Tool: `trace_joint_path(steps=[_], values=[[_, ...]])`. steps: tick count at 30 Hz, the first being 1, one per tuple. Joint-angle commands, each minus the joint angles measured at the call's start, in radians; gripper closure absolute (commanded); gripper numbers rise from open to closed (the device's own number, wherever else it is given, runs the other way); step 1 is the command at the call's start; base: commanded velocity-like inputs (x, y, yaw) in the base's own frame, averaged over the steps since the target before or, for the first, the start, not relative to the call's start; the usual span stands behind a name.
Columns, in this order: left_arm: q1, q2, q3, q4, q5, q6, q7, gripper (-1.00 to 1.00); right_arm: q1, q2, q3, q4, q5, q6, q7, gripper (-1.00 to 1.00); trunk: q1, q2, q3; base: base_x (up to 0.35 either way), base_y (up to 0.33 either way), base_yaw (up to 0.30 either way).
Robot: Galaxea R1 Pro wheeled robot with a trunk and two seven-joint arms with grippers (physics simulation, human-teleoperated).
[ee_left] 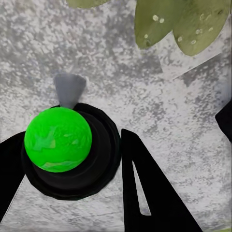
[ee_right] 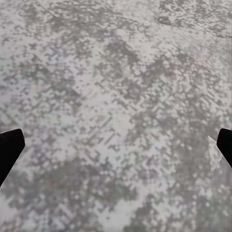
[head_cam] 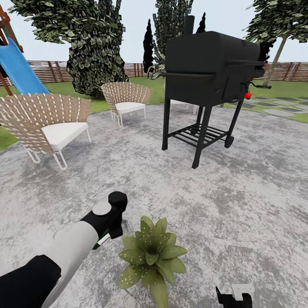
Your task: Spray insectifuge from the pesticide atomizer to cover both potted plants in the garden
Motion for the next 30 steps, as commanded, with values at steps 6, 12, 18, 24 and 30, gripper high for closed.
trace_joint_path(steps=[6,12,18,24,30], values=[[-0.012,-0.024,-0.005,-0.109,-0.007,0.016,-0.013,1.0,-0.001,0.0,-0.008,0.001,0.009,-0.004,0.003,-1.0,0.0,0.0,-0.001,0.0,0.0,0.0],[-0.012,-0.021,0.0,-0.118,-0.007,0.02,-0.017,1.0,-0.001,0.0,-0.008,0.001,0.008,-0.004,0.003,-1.0,0.0,0.0,-0.001,0.0,0.0,0.0],[-0.013,-0.023,-0.004,-0.118,-0.007,0.02,-0.01,1.0,-0.001,0.0,-0.008,0.001,0.008,-0.004,0.003,-1.0,0.0,0.0,-0.001,0.0,0.0,0.0],[-0.038,-0.034,-0.004,-0.121,-0.007,0.02,-0.01,1.0,-0.001,0.0,-0.008,0.001,0.009,-0.004,0.003,-1.0,0.0,0.0,-0.001,0.0,0.0,0.0],[-0.041,-0.049,-0.003,-0.118,-0.008,0.018,-0.015,1.0,-0.001,0.0,-0.008,0.001,0.009,-0.004,0.003,-1.0,0.0,0.0,-0.001,0.0,0.0,0.0]])
